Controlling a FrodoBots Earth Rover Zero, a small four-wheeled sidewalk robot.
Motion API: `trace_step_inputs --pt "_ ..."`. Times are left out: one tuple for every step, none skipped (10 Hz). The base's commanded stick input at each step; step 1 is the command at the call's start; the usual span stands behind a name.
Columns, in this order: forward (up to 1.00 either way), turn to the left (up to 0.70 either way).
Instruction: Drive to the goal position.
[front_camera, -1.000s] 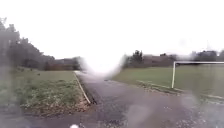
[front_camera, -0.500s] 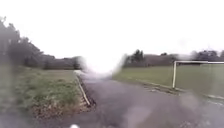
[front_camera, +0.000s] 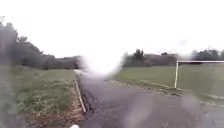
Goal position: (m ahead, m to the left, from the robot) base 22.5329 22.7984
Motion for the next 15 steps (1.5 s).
trace_step_inputs --pt "0.70 0.00" --pt "0.70 0.00" --pt "0.70 0.00" --pt "0.70 0.00" --pt "0.70 0.00" --pt "0.70 0.00" --pt "0.70 0.00" --pt "0.70 0.34" --pt "0.70 0.35" --pt "0.70 0.35" --pt "0.70 0.35" --pt "0.70 0.35" --pt "0.70 0.35" --pt "0.70 0.35" --pt "0.70 0.07"
